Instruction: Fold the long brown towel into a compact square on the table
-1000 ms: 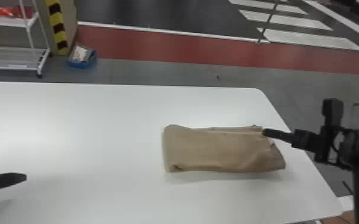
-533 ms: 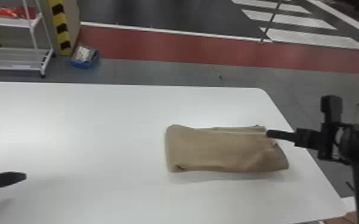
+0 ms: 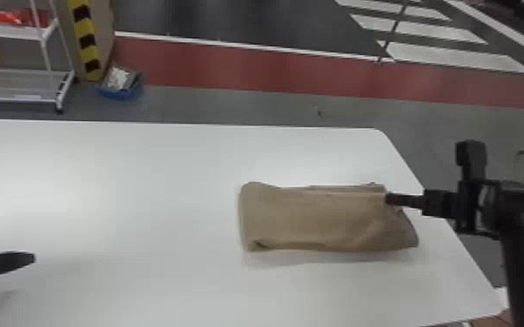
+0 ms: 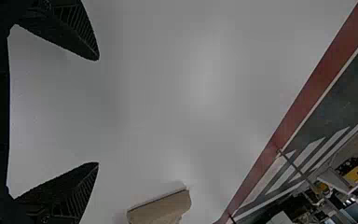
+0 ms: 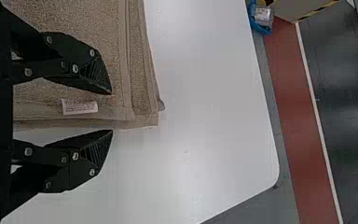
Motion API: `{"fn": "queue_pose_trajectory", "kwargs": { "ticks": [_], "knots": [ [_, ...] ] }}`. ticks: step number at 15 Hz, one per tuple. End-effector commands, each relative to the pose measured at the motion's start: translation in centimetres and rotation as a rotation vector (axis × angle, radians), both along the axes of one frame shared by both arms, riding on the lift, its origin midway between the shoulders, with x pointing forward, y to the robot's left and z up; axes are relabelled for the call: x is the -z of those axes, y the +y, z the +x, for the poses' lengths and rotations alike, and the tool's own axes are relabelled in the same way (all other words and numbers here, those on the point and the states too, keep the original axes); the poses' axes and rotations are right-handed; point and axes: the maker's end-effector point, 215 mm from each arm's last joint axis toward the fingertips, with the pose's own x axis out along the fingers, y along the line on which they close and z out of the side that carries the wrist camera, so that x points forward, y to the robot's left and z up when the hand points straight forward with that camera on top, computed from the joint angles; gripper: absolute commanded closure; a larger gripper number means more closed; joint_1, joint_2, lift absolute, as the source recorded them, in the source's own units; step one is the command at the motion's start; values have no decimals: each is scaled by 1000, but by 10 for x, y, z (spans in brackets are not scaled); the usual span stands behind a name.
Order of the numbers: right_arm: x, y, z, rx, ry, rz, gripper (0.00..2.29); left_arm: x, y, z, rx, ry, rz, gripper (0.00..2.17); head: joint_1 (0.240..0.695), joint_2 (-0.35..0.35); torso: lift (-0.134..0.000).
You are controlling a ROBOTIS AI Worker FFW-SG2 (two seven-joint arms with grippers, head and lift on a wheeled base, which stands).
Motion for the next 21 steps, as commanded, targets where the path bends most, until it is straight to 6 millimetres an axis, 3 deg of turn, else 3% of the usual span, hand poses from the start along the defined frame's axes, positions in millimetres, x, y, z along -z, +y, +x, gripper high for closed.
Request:
{"fn": "queue_pose_trajectory", "kwargs": {
  "ticks": [1, 6, 7, 9, 18, 21],
  "knots": [
    [0, 2, 1, -4, 2, -4, 745, 0, 1, -1, -1, 1, 0, 80, 695, -231, -124],
    [7, 6, 0, -12, 17, -5, 886, 0, 1, -2, 0, 0, -4, 80, 695, -227, -124],
    [7, 7, 1, -12, 12, 0, 1031, 0, 2, -2, -2, -1, -4, 80, 695, -226, -124],
    [2, 5, 2, 1, -8, 25, 1035, -1, 5, -2, -5, -3, -2, 80, 695, -222, -124],
    [-49, 31, 38, -19, -188, 176, 1031, -3, 13, -1, -15, -6, 9, 80, 695, -188, -124],
    [-52, 44, 45, -32, -218, 213, 1035, -3, 15, 0, -18, -5, 10, 80, 695, -169, -124]
  ]
}}
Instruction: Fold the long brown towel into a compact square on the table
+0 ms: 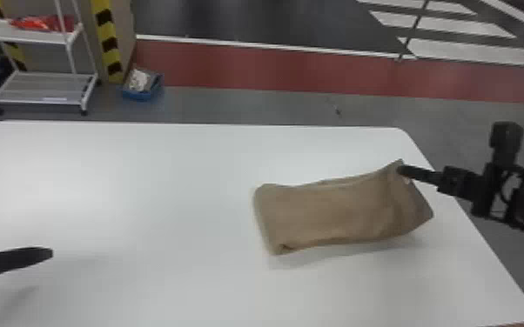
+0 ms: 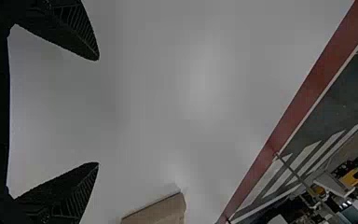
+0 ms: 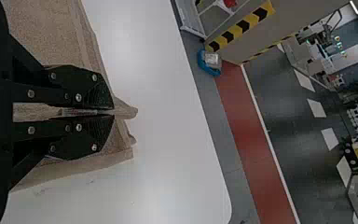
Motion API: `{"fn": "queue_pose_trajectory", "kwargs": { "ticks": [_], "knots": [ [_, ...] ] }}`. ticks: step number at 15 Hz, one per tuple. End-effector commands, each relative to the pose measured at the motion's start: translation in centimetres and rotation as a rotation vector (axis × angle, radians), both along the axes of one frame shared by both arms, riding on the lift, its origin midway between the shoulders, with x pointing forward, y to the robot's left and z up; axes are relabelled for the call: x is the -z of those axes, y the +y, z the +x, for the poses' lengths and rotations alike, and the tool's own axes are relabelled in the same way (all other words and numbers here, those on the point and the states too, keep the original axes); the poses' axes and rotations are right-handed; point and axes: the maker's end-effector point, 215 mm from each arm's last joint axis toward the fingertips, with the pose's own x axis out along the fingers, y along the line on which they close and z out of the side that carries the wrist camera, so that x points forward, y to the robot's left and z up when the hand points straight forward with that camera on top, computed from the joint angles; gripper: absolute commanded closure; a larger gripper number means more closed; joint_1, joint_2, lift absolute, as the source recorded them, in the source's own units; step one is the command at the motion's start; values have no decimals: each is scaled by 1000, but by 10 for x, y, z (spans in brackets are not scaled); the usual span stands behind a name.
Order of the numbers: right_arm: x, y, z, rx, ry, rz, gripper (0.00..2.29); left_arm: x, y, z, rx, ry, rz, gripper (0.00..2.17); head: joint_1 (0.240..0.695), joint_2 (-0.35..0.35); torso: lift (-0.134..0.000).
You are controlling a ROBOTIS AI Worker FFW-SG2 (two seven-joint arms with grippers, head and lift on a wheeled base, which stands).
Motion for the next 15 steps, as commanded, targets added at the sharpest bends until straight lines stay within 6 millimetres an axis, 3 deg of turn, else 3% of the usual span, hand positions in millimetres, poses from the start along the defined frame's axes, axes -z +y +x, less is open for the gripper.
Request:
{"fn": "queue_pose_trajectory", "kwargs": {
  "ticks": [1, 5, 8, 11, 15],
  "knots": [
    [-3, 11, 5, -12, -23, 32, 1035, 0, 1, 2, -2, 1, -2, 80, 695, -164, -124],
    [-19, 27, 15, -31, -65, 88, 1035, 1, 2, 5, -5, 1, -2, 80, 695, -141, -124],
    [-20, 24, 16, -24, -65, 69, 1035, 0, 1, 5, -3, -1, -10, 80, 695, -129, -124],
    [1, 9, 15, -6, -42, -18, 1035, -5, -5, 7, 7, -15, -26, 80, 695, -136, -124],
    [23, 25, 16, -39, -18, -31, 1035, -15, -10, 7, 17, -32, -34, 80, 695, -151, -124]
  ]
}}
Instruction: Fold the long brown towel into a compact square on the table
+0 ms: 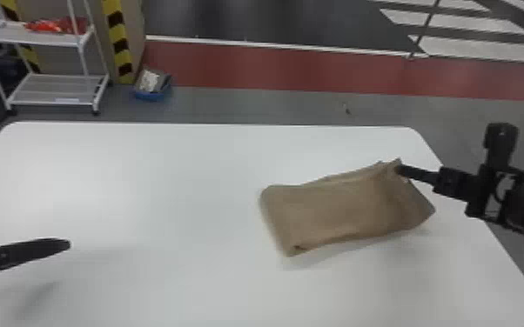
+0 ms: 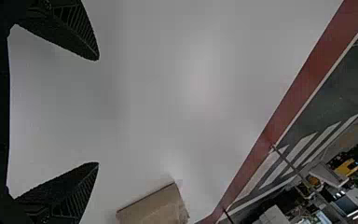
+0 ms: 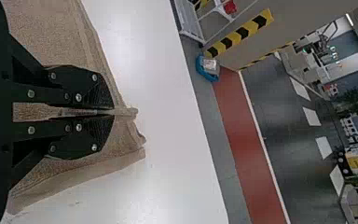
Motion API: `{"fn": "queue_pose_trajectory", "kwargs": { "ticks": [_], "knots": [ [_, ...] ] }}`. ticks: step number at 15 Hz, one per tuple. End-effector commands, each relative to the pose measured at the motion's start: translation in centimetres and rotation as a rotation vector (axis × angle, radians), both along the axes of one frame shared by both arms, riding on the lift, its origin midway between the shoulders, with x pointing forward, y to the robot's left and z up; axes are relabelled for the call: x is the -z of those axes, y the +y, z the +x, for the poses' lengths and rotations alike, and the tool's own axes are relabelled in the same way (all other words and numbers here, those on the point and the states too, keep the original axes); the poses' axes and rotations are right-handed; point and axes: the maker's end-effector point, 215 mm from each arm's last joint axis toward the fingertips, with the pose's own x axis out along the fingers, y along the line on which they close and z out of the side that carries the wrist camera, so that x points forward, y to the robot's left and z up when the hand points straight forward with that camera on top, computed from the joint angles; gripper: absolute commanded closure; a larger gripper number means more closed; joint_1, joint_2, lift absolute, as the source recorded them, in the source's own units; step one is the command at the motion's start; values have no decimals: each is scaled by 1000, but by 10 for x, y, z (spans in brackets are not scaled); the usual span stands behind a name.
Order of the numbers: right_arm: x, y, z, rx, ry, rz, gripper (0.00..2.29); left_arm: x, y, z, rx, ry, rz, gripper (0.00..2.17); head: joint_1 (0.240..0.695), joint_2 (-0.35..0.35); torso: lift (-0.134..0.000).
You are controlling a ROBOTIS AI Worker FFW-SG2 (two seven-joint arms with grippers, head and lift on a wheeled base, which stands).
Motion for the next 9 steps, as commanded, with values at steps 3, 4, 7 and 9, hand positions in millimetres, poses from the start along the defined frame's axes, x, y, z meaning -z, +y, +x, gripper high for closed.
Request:
{"fn": "queue_pose_trajectory", "kwargs": {
  "ticks": [3, 4, 7, 9],
  "knots": [
    [16, 13, 0, -18, -1, -6, 1031, -28, -11, -3, 17, -43, -34, 80, 695, -145, -124],
    [20, 12, -3, -17, 9, -9, 1025, -31, -17, -6, 25, -48, -45, 80, 695, -144, -124],
    [29, 2, -12, 10, 27, -31, -2, -44, -41, -6, 55, -84, -67, 80, 695, -157, -124],
    [20, -6, -22, 25, -1, -53, 49, -51, -50, -6, 67, -101, -85, 80, 695, -180, -124]
  ]
}}
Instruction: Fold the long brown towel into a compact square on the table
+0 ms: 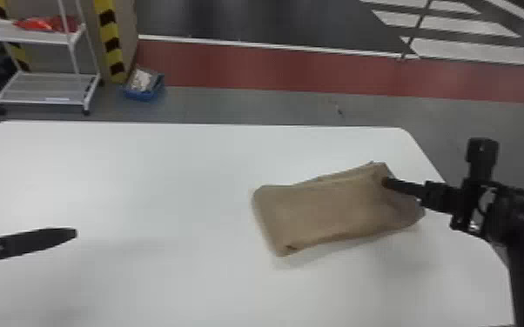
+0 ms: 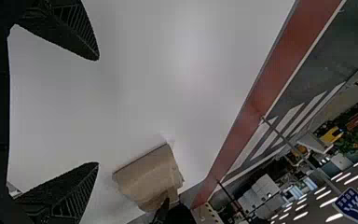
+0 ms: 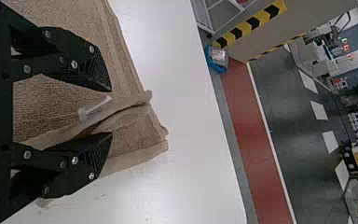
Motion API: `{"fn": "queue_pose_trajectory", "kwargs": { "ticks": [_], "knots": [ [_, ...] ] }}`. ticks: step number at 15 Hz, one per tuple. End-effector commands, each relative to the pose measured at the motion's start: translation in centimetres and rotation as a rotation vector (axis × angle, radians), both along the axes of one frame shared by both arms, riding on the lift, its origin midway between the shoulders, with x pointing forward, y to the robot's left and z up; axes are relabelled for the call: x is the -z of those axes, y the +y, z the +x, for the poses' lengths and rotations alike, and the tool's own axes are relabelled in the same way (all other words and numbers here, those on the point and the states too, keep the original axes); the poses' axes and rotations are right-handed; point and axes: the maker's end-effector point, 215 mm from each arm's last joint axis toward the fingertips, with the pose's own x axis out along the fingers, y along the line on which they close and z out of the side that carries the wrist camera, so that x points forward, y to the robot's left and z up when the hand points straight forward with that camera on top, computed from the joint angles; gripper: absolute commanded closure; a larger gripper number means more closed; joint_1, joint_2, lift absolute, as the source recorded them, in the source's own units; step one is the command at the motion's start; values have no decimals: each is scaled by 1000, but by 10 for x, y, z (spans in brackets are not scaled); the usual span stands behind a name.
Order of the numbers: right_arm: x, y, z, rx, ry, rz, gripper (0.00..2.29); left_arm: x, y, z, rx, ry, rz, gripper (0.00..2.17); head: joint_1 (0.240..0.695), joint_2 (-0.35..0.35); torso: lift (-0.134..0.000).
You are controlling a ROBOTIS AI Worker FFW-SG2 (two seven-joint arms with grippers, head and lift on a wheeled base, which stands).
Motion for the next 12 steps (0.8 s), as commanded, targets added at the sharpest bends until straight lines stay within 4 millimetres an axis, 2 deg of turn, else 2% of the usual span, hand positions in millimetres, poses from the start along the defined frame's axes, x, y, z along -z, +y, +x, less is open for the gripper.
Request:
{"fn": "queue_pose_trajectory", "kwargs": {
  "ticks": [1, 3, 5, 7, 9, 10, 12],
  "knots": [
    [-15, 1, -10, 1, -47, -9, 63, -6, -8, 0, 14, -15, -16, 80, 695, -201, -124],
    [-34, 22, -8, -24, -98, -5, 66, -7, -10, 0, 18, -18, -17, 80, 695, -210, -124],
    [-37, 66, -3, -89, -107, 2, 70, -6, -13, 0, 19, -15, -28, 80, 695, -202, -124],
    [-23, 119, 2, -177, -68, -10, 80, -6, -17, -1, 24, -15, -33, 80, 695, -156, -124],
    [-11, 183, 4, -273, -36, -11, 80, -6, -15, -1, 20, -16, -35, 80, 695, -113, -124],
    [-4, 218, 0, -327, -15, -8, 80, -4, -13, -3, 19, -13, -31, 80, 695, -90, -124],
    [1, 272, -7, -408, 5, 5, 80, -2, -9, -2, 16, -11, -26, 80, 695, -27, -124]
  ]
}}
